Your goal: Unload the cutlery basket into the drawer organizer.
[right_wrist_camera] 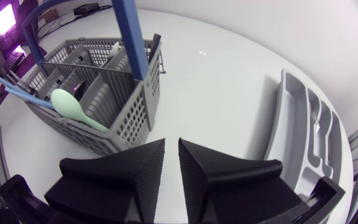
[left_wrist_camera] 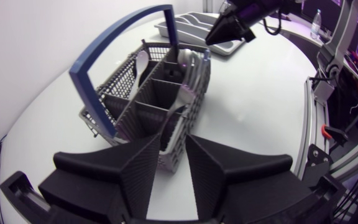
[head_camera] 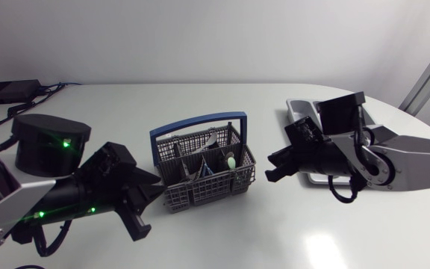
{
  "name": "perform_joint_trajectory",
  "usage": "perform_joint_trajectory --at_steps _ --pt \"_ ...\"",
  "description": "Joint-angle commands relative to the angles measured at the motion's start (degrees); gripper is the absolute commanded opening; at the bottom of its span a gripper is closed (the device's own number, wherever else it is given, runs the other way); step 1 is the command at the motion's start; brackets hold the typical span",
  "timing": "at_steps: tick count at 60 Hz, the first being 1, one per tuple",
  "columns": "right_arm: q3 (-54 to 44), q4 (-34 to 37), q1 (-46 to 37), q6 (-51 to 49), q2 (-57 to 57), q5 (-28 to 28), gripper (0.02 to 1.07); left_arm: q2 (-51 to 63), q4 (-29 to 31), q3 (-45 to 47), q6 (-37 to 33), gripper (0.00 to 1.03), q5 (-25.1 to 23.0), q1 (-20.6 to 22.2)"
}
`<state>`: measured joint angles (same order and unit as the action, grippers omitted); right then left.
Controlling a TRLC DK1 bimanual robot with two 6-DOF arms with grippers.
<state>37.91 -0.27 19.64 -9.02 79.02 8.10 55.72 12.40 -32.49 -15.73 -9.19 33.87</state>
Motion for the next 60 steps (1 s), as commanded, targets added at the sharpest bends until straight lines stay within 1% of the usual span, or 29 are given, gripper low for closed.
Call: perform_joint_trajectory --at_steps 1,7,15,24,35,53,58,60 --pt "1.55 -1.40 -1.18 -0.12 3.59 -0.36 0.25 -0.44 0.87 2.26 -1.68 0.32 -0.56 2.87" --pt "2.17 -1.66 -1.45 0.05 5.79 -0.01 0.25 2.81 -0.36 2.70 -2.12 0.32 -0.56 3.75" --pt "2.61 -1.66 -0.65 0.31 6.05 0.34 0.25 6.41 -4.41 3.93 -2.73 0.32 -0.56 2.70" --pt "2.61 -1.48 2.51 1.28 4.65 0.43 0.25 9.58 -9.33 4.80 -4.40 0.32 -0.21 -0.47" --pt "2.17 -1.48 6.03 1.90 3.07 0.43 0.25 11.60 -12.84 4.98 -6.07 0.32 -0.21 -3.98" --pt "2.08 -0.87 10.86 2.95 1.31 0.43 0.25 11.51 -14.60 4.63 -7.92 0.32 -0.21 -9.17" --pt "2.17 -0.96 11.65 3.22 1.48 0.43 0.25 10.28 -14.51 4.89 -7.92 0.33 -0.21 -9.43" --pt "2.17 -0.96 11.65 3.22 1.48 0.43 0.25 9.31 -14.25 5.07 -7.92 0.35 -0.21 -9.43"
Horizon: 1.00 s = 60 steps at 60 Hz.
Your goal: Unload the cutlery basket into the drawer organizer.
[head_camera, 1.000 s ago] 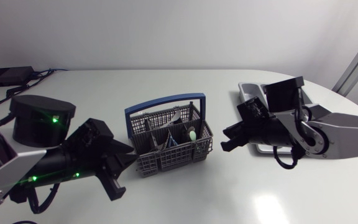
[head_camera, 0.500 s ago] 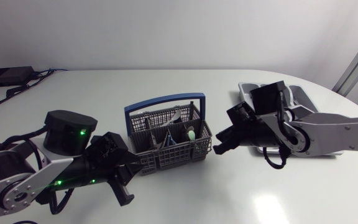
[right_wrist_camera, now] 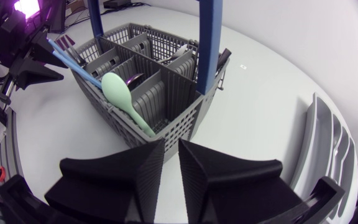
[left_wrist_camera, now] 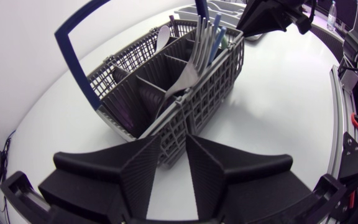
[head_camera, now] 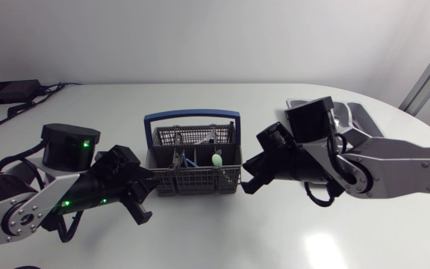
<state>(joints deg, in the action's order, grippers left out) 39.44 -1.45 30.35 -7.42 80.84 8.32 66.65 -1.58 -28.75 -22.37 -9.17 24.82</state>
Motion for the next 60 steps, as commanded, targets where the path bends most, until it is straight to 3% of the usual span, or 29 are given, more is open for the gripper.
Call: perform_joint_trajectory --at_steps 1,9,22,29,34,40,60 --pt "0.55 0.22 0.94 1.62 -0.33 0.21 0.25 -2.05 -0.09 1.42 -1.27 0.36 -0.24 -0.38" --pt "-0.24 0.75 0.33 1.53 -2.00 0.30 0.27 -7.68 2.55 1.51 -1.10 0.37 -0.24 -0.12" --pt "-3.67 2.33 -0.82 1.27 -7.71 0.82 0.65 -16.12 7.03 0.63 0.57 0.47 0.12 3.13" --pt "-5.08 2.42 -0.90 1.27 -9.21 0.65 0.77 -16.56 7.03 0.01 2.51 0.51 5.83 9.11" --pt "-5.69 2.51 -0.82 1.36 -9.73 0.65 0.77 -16.38 6.07 -0.16 3.47 0.53 9.61 13.33" --pt "-6.04 2.42 -0.82 1.44 -9.73 0.47 0.79 -15.06 3.69 -0.34 4.27 0.53 12.16 15.52" --pt "-5.78 2.42 -0.55 1.80 -9.73 0.38 0.79 -8.03 -5.36 -0.34 4.27 0.52 13.83 15.00"
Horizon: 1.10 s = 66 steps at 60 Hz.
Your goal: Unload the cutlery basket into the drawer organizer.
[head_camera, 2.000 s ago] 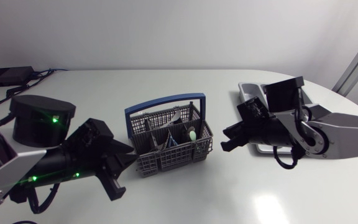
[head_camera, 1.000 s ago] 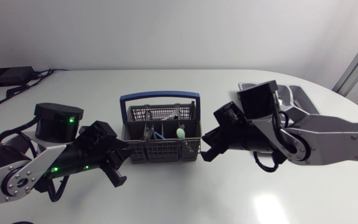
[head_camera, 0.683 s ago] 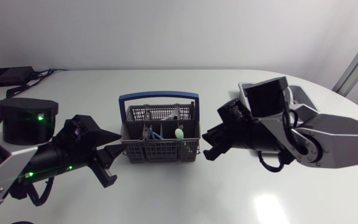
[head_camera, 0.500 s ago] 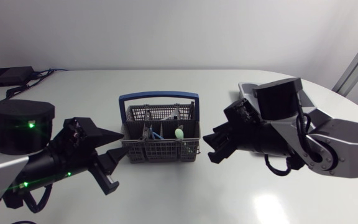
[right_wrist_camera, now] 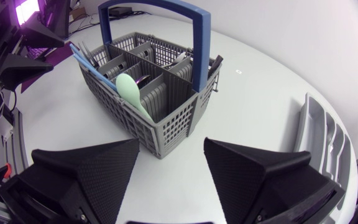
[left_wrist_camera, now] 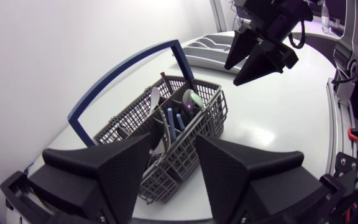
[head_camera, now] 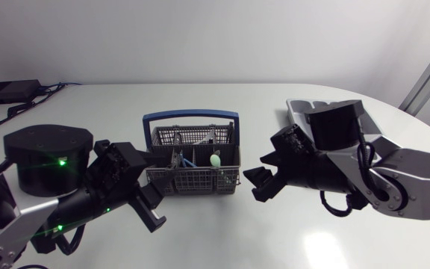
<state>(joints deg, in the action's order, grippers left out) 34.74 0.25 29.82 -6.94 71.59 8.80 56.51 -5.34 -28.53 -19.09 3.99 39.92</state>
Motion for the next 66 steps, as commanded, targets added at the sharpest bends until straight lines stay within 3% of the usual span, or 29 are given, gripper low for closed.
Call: perform_joint_trajectory --at_steps 1,25,52,66 --pt "-1.08 0.72 -0.03 1.31 -0.49 -0.10 0.79 2.55 -1.95 -0.65 0.99 0.52 0.76 -0.11" --pt "-1.26 0.63 -0.03 1.14 -0.23 -0.10 0.79 8.70 -8.81 -1.79 0.72 0.43 1.64 -3.01" --pt "-1.52 0.36 -0.12 1.05 0.30 -0.01 0.79 12.22 -10.74 -3.28 1.07 0.42 1.64 -2.66" --pt "-1.69 0.36 -0.12 1.05 0.30 -0.01 0.79 13.54 -12.67 -3.63 1.78 0.33 1.64 -2.66"
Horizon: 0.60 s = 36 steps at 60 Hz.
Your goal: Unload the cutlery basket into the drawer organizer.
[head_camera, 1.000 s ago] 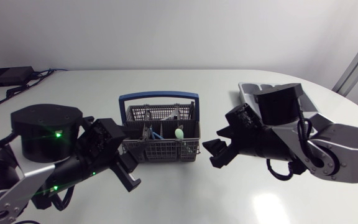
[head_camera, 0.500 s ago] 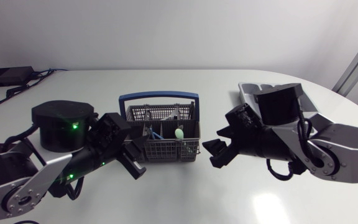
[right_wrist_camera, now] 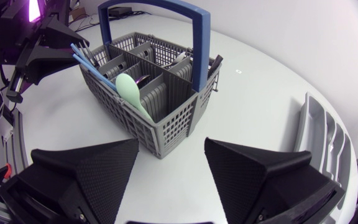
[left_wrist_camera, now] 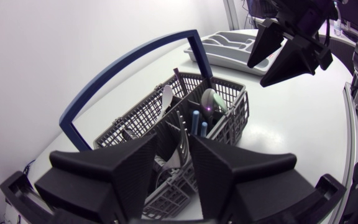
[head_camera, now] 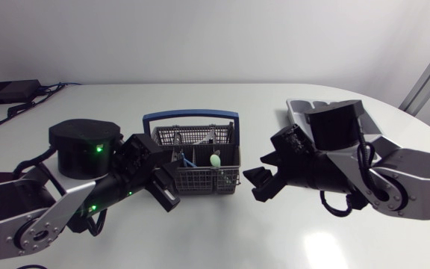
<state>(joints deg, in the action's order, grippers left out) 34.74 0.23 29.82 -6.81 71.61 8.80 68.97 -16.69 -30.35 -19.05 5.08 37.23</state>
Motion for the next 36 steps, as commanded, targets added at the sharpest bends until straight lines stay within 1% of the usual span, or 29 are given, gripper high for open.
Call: perform_joint_trajectory --at_steps 1,3,6,10,15,18,29,36 --pt "-1.69 0.39 -0.12 0.92 0.19 -0.01 0.79 1.17 -1.33 -1.91 1.73 0.33 0.54 0.03" --pt "-1.78 0.39 -0.12 0.92 0.28 -0.01 0.79 1.43 -1.42 -2.00 1.73 0.33 0.54 0.03" --pt "-1.78 0.39 -0.03 0.92 0.19 -0.01 0.79 1.69 -1.68 -2.08 1.91 0.29 0.54 0.03" --pt "-1.78 0.39 -0.03 0.92 0.19 0.08 0.79 2.13 -2.12 -2.26 2.35 0.29 0.54 0.03" --pt "-1.78 0.39 0.06 0.92 0.28 -0.01 0.80 3.19 -2.47 -2.70 3.23 0.23 0.54 -0.06" --pt "-1.78 0.39 0.23 1.01 0.28 -0.01 0.82 3.54 -2.56 -2.87 3.93 0.18 0.54 -0.23" --pt "-1.87 0.39 0.32 1.10 0.28 -0.01 0.82 3.98 -2.56 -3.23 5.86 0.04 0.46 -0.85" --pt "-1.87 0.39 0.32 1.10 0.28 -0.01 0.82 3.63 -2.30 -3.49 7.27 0.04 -1.57 -1.73"
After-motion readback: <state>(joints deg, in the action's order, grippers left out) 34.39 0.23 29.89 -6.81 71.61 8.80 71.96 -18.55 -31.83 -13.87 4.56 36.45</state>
